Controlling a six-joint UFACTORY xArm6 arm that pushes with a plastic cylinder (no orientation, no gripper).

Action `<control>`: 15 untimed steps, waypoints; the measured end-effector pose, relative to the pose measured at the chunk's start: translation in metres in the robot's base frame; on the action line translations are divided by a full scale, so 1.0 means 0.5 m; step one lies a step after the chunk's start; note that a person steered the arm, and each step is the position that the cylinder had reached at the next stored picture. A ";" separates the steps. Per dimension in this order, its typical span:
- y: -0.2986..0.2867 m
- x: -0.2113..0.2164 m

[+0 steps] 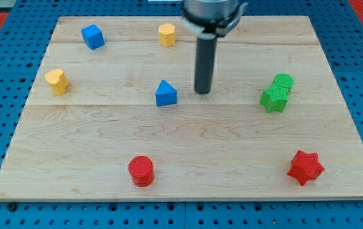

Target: Slide the red star right side of the blue triangle

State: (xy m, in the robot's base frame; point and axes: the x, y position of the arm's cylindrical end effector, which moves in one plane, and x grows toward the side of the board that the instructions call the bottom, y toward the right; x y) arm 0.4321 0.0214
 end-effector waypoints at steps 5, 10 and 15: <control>0.063 0.194; 0.591 0.190; 0.159 0.147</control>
State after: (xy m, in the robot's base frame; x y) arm 0.5058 0.1009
